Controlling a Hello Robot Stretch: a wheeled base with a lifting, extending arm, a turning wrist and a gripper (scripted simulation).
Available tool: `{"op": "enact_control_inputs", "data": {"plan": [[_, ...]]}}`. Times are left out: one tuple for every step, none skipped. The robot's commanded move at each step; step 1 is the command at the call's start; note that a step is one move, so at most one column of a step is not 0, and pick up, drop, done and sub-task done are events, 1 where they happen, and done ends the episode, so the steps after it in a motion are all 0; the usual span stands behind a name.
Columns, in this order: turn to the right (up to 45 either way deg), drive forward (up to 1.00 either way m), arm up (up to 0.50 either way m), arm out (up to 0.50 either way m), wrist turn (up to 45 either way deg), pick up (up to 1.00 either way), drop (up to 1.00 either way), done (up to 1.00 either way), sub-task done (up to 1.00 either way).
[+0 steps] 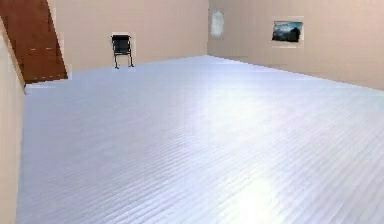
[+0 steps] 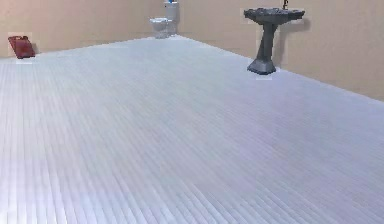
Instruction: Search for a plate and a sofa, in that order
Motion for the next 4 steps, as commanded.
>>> {"op": "enact_control_inputs", "data": {"plan": [[45.0, 0.0, 0.0, 0.0, 0.0, 0.0, 0.0, 0.0, 0.0], [0.0, 0.15, 0.0, 0.0, 0.0, 0.0, 0.0, 0.0, 0.0], [-45.0, 0.0, 0.0, 0.0, 0.0, 0.0, 0.0, 0.0, 0.0], [-33.0, 0.0, 0.0, 0.0, 0.0, 0.0, 0.0, 0.0, 0.0]]}}
